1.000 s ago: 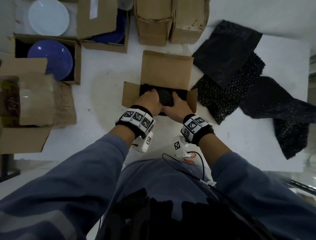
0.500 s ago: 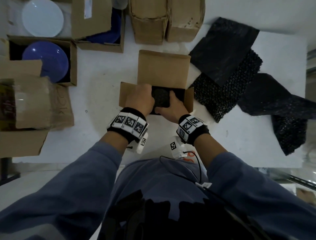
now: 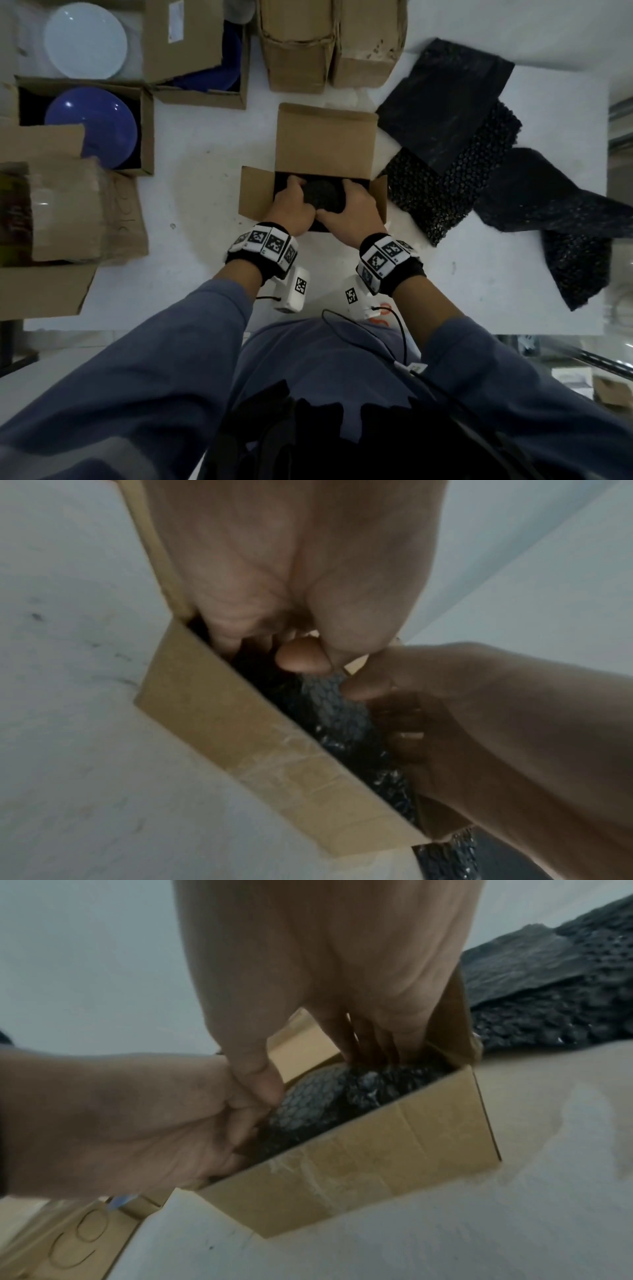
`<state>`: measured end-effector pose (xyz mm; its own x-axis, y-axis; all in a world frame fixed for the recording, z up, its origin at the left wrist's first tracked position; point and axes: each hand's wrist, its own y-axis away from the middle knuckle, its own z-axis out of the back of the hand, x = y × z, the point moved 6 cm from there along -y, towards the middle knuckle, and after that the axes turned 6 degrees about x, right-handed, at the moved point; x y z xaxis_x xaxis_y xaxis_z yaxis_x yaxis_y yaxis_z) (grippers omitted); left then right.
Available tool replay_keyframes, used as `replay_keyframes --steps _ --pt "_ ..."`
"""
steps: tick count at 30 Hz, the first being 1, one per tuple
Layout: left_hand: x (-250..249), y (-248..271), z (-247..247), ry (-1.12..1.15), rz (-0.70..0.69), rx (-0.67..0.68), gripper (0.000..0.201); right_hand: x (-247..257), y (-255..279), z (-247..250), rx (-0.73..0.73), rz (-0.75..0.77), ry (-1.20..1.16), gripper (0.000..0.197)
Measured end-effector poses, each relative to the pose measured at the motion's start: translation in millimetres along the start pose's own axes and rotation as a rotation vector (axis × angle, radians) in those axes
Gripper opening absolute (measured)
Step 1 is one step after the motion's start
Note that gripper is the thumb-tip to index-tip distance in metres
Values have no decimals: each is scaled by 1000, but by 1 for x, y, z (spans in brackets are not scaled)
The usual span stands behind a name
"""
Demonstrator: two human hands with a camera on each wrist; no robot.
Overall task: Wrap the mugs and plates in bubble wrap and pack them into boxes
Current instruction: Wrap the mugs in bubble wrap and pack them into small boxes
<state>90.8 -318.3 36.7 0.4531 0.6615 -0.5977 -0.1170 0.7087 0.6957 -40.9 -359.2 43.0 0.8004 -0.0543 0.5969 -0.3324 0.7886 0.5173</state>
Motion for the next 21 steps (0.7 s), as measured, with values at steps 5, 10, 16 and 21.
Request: replay_keyframes --steps 5,10,16,21 --pt "9 -8 0 170 -7 -113 45 -9 -6 -17 102 -148 -200 77" --pt "8 -9 -5 213 -16 -110 48 -10 -2 -14 81 -167 -343 79" --pt "2 26 17 -13 -319 -205 47 7 20 17 -30 57 -130 48" --pt "34 74 59 -8 -339 -772 52 -9 64 60 -609 197 79 42"
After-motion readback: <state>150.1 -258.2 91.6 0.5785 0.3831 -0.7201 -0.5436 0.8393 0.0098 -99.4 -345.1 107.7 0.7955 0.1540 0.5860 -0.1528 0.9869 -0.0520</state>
